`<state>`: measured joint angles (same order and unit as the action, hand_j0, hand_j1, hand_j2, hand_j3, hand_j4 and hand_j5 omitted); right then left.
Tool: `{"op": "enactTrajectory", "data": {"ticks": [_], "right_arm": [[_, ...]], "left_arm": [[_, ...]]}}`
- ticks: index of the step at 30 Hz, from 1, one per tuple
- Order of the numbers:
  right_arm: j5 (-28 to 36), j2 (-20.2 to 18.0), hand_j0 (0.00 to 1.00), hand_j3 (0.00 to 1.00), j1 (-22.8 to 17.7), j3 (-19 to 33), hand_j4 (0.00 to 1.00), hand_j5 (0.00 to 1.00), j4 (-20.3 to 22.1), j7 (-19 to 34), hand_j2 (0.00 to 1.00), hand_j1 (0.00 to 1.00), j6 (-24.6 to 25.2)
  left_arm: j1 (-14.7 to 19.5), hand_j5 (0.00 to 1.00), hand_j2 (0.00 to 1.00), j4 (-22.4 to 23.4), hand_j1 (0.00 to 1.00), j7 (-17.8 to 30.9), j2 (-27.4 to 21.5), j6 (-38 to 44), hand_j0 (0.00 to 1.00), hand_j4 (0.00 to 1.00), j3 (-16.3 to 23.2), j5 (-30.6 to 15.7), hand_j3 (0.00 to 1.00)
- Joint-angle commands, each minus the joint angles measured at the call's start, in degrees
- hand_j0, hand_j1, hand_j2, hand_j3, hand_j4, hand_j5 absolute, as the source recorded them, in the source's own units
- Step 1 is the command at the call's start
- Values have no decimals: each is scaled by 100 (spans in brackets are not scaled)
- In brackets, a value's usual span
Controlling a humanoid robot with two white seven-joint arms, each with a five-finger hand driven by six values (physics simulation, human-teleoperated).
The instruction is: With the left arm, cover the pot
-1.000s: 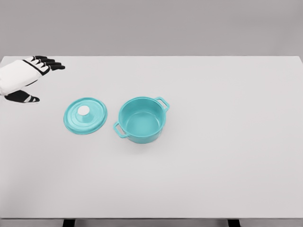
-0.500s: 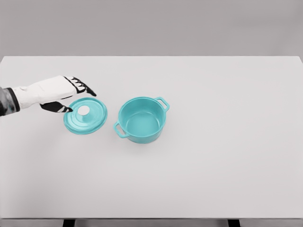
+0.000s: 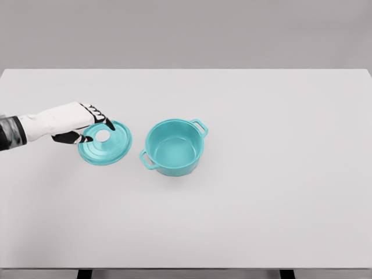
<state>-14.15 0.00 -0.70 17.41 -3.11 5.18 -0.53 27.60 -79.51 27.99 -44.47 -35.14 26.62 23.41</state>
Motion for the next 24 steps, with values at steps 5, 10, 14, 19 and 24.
{"op": "enactTrajectory", "data": {"ticks": [5,10,14,19,24], "right_arm": [[0,0,100,100,0,0,100,100,-6,1,100,100,0],[0,0,100,100,0,0,100,100,-6,1,100,100,0],[0,0,100,100,0,0,100,100,-6,1,100,100,0],[0,0,100,100,0,0,100,100,3,1,100,100,0],[0,0,100,100,0,0,100,100,3,1,100,100,0]], "left_arm": [[-70,73,73,23,73,-4,0,14,73,73,2,-3,73],[-70,73,73,93,73,-4,53,14,73,73,10,-3,73],[-62,73,73,102,73,-4,70,14,73,73,10,-3,73],[-53,72,72,243,72,-4,185,14,72,72,72,6,72],[-53,72,72,392,72,-4,308,14,72,72,98,6,72]]}}
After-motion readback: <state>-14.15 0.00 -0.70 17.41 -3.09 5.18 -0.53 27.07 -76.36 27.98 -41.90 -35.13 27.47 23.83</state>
